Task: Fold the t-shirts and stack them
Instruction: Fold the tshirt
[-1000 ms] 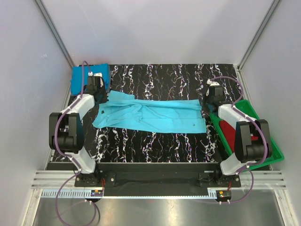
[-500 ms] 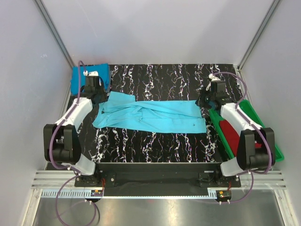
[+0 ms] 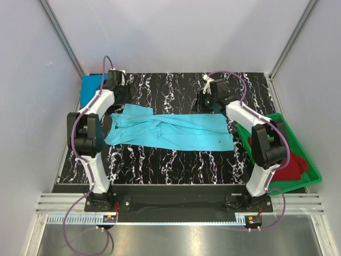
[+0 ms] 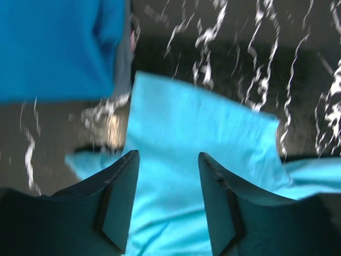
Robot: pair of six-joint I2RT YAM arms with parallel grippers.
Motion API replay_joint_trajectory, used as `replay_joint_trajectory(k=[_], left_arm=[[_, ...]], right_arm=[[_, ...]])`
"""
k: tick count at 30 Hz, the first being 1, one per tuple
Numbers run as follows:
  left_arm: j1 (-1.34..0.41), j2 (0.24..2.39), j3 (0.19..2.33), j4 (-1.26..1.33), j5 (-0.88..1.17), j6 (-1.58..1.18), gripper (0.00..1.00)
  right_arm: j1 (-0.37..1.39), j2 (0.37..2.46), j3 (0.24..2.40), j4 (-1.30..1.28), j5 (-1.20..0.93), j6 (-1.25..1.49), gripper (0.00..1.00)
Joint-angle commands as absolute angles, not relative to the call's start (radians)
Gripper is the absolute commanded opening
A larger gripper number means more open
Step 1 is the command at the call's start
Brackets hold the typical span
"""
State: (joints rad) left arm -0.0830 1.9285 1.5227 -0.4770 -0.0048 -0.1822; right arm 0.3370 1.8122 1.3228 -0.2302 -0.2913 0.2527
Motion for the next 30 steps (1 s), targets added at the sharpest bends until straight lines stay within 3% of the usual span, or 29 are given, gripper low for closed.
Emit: replay_joint_trajectory(k=[1, 11, 30], left_arm=[[-0.080, 2.029, 1.690, -0.561, 0.032, -0.129, 0.51], [-0.199, 2.167, 1.795, -0.592, -0.244, -0.247, 0.41], [-0.227, 2.283, 1.867, -0.574, -0.227, -0.250, 0.39]], right_arm=[[0.331, 1.819, 1.361, -0.226, -0.330, 0.278, 0.34], [0.333, 1.852, 1.385, -0.210, -0.377, 0.304, 0.35], [0.334, 1.844, 1.368, -0.207, -0.365, 0.262, 0.35]])
